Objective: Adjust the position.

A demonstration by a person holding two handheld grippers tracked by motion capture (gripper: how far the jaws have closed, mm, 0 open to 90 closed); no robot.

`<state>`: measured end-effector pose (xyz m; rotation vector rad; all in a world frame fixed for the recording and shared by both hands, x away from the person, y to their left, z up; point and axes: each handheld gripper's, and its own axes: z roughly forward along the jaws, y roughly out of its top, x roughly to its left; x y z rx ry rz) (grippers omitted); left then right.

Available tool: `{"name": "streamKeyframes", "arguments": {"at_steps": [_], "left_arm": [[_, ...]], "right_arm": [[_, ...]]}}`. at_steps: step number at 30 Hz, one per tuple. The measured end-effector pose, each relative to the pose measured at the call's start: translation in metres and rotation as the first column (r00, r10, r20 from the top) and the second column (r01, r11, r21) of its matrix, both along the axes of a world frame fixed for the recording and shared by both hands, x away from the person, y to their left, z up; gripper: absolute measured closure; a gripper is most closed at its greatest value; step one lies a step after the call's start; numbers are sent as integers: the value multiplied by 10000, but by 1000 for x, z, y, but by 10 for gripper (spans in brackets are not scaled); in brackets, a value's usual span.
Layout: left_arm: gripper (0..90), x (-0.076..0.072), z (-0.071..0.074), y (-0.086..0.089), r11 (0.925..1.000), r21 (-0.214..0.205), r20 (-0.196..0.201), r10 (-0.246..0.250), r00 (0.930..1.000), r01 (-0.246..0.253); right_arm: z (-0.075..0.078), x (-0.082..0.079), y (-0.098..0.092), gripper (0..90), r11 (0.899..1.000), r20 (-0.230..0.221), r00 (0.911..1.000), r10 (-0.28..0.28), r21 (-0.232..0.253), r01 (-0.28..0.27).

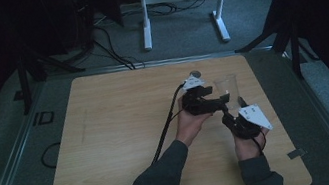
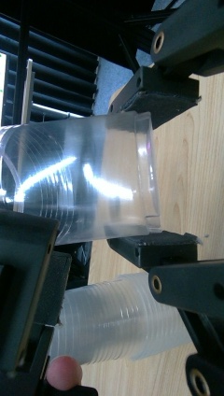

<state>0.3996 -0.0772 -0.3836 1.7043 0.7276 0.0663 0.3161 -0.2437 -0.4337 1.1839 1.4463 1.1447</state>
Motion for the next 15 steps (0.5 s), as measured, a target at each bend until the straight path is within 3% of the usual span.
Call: {"name": "streamKeyframes", "arguments": {"at_steps": [15], "left_arm": [[247, -4, 0, -3, 9998, -128, 15, -171, 9999, 172]], "right_arm": [[1, -5, -1, 419, 10000, 58, 10000, 13, 34, -14]]}}
